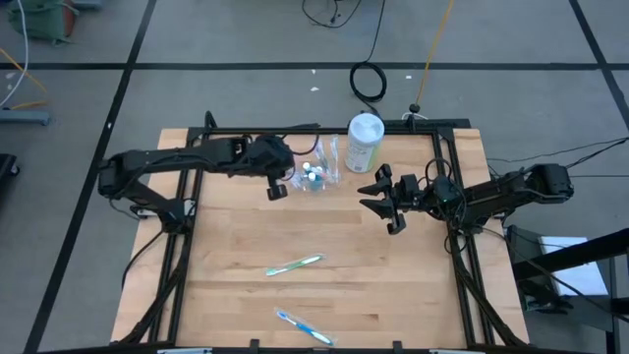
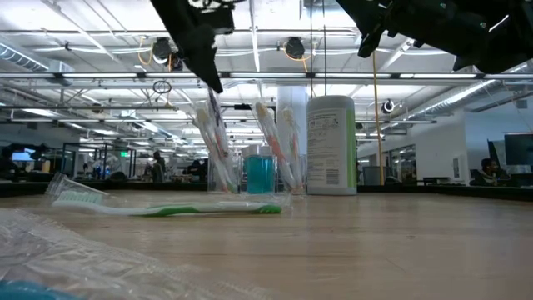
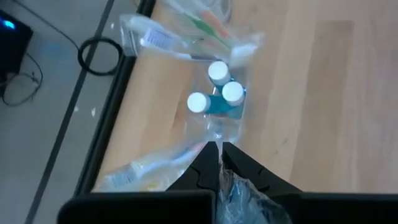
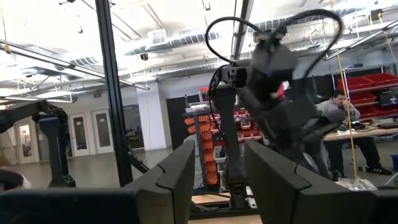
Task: Pick & Place toothbrushing station
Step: Put the violet toothbrush into the transparent organizer
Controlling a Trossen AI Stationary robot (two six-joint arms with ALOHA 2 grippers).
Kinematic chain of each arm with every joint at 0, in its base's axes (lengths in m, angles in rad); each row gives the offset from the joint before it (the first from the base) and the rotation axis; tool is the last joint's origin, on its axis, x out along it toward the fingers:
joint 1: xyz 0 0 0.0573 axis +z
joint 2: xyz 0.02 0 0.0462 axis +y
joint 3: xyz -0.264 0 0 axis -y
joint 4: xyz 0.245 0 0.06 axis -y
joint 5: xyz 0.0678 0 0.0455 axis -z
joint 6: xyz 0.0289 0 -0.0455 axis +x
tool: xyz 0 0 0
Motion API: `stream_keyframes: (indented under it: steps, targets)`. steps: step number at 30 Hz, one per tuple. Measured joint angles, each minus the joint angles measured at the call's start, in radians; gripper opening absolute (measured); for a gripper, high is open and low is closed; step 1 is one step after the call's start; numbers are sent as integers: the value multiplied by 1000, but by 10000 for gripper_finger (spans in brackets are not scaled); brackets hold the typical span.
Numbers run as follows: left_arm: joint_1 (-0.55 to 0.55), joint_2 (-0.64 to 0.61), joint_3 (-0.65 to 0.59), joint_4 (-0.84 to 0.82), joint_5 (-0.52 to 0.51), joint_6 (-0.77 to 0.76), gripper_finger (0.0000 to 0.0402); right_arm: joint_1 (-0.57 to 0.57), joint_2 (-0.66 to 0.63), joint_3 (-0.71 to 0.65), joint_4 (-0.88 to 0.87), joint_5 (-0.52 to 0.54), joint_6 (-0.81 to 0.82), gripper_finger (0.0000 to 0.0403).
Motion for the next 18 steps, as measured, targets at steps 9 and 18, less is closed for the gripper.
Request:
stream_keyframes:
  steps: [9, 18]
  targets:
    - [64, 115, -1, 55, 83, -22, 9, 0, 0, 0, 3, 0, 0, 130]
    - [112, 194, -1, 65, 115, -73, 65, 0, 0, 0, 1, 0, 0, 130]
